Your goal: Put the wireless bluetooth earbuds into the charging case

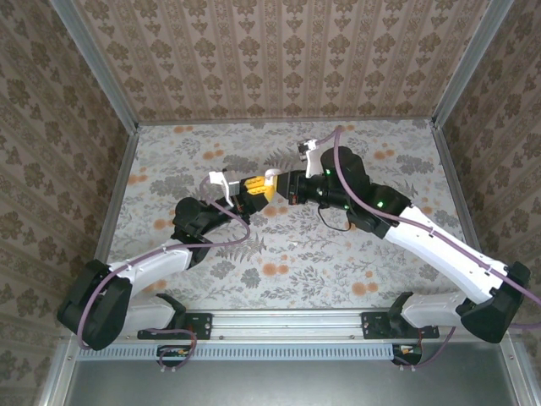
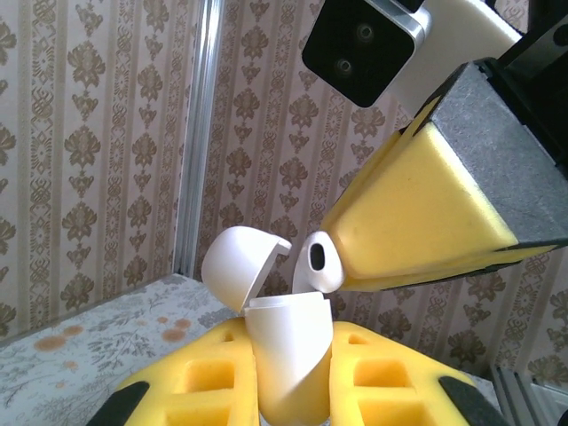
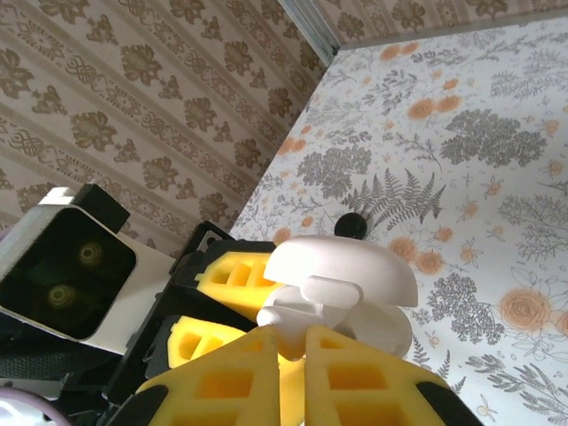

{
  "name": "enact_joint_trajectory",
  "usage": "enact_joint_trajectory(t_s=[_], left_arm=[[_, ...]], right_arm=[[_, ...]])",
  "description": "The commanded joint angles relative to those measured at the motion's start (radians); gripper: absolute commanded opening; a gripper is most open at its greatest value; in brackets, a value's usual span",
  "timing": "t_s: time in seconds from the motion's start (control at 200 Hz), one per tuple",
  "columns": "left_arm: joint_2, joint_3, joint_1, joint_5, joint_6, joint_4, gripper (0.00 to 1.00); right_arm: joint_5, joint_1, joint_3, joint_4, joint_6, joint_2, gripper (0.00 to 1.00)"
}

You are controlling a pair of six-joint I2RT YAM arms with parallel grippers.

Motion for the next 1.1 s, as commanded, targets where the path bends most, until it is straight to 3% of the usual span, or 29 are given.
enact_joint_trajectory(t_s=[0.0,0.15,0.515,1.095], left_arm=[[-0.005,0.030,-0.005,0.002,-0.026,0.078,0.00],[-0.002,0.027,-0.005,0.010,-0.032,0.084,0.00],[-0.005,0.020,-0.005,0.025,-0.036,0.086,0.00],[0.002,0.022,-0.005,0.046,-0.046,0.091,0.00]], right_arm=[[-0.030,0.007,0.043,-0.084,-0.004,0.029,0.15],[-0.005,0.001,0.079,-0.127,0.020,0.029,0.16],[-0.057,-0.013,0.128,-0.184,0.066,0.049,0.31],[-0.081,-0.041,0.221,-0.257,0.046,0.085,0.29]])
